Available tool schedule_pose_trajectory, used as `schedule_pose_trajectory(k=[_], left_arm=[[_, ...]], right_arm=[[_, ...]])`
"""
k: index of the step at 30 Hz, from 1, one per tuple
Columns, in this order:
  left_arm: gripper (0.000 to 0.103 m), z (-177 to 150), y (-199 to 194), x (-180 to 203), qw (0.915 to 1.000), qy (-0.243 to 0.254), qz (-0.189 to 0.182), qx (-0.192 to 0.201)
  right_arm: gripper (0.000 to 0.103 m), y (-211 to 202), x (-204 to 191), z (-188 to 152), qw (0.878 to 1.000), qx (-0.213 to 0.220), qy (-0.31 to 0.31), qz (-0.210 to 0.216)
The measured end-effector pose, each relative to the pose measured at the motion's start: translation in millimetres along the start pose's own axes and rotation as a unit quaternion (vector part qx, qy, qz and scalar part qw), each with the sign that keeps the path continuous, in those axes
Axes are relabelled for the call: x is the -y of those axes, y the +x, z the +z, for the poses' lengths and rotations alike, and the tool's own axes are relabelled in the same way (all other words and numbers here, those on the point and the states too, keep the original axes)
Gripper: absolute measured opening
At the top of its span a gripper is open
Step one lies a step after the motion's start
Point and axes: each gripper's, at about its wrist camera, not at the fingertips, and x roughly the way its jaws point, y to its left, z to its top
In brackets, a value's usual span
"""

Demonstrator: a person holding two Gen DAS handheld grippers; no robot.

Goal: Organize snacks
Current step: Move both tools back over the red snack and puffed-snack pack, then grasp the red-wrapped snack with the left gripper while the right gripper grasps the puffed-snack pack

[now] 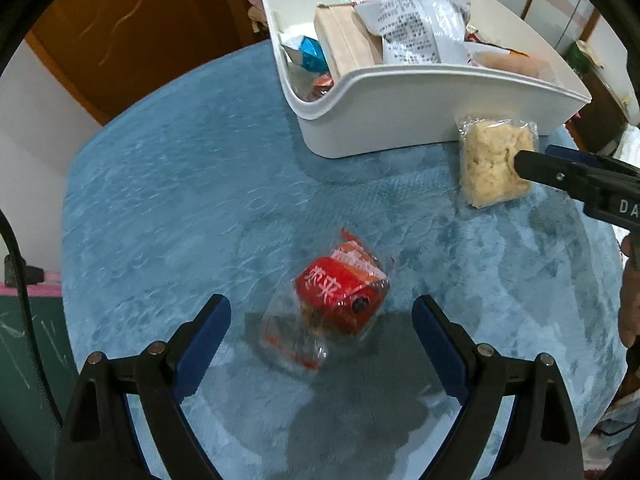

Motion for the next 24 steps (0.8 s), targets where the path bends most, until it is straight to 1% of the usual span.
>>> schedule_pose_trajectory(k=[3, 5, 9, 10, 12, 13, 14, 15, 16, 17, 21, 24], left_arm=[[0.091, 5, 10, -1, 1.0000, 0.002, -0.003, -0.008], [0.091, 8, 16, -2, 0.9999, 0.001, -0.004, -0.013], [0.091, 13, 26, -6, 0.9997, -0.006, -0.007, -0.021], [0.091, 14, 28, -6, 0.9997, -0.008, -0.008, -0.023], [0.091, 15, 32, -5, 0.9995, -0.012, -0.012, -0.028], [0.083, 17, 33, -4, 0.9994, -0.013, -0.015, -0.029], [0.071, 18, 34, -3, 0.9992, -0.013, -0.021, -0.031], [0.070, 18, 36, -1, 0.9987, -0.014, -0.031, -0.036], [0.067, 17, 35, 0, 0.9989, -0.017, -0.028, -0.034], [0.058, 15, 34, 2, 0.9990, -0.017, -0.028, -0.032], [0.056, 10, 28, 11, 0.9985, -0.031, -0.035, -0.028], [0.056, 5, 16, 19, 0.9980, -0.043, -0.041, -0.021]], right_arm=[[0.076, 12, -3, 1, 1.000, 0.001, -0.012, 0.003], [0.076, 16, -3, 2, 1.000, 0.005, -0.008, 0.023], [0.075, 23, -10, 2, 0.999, 0.005, -0.015, 0.048], [0.075, 25, -14, 0, 0.999, 0.002, -0.021, 0.049], [0.070, 25, -21, -5, 0.998, 0.006, -0.039, 0.044], [0.062, 24, -23, -7, 0.998, 0.008, -0.044, 0.046], [0.057, 21, -25, -8, 0.998, 0.010, -0.046, 0.051], [0.055, 18, -25, -10, 0.997, 0.010, -0.048, 0.056], [0.051, 16, -25, -10, 0.997, 0.010, -0.049, 0.056], [0.047, 12, -26, -12, 0.997, 0.010, -0.051, 0.057], [0.043, -1, -30, -21, 0.996, 0.007, -0.056, 0.067], [0.043, -20, -33, -28, 0.995, 0.018, -0.060, 0.073]])
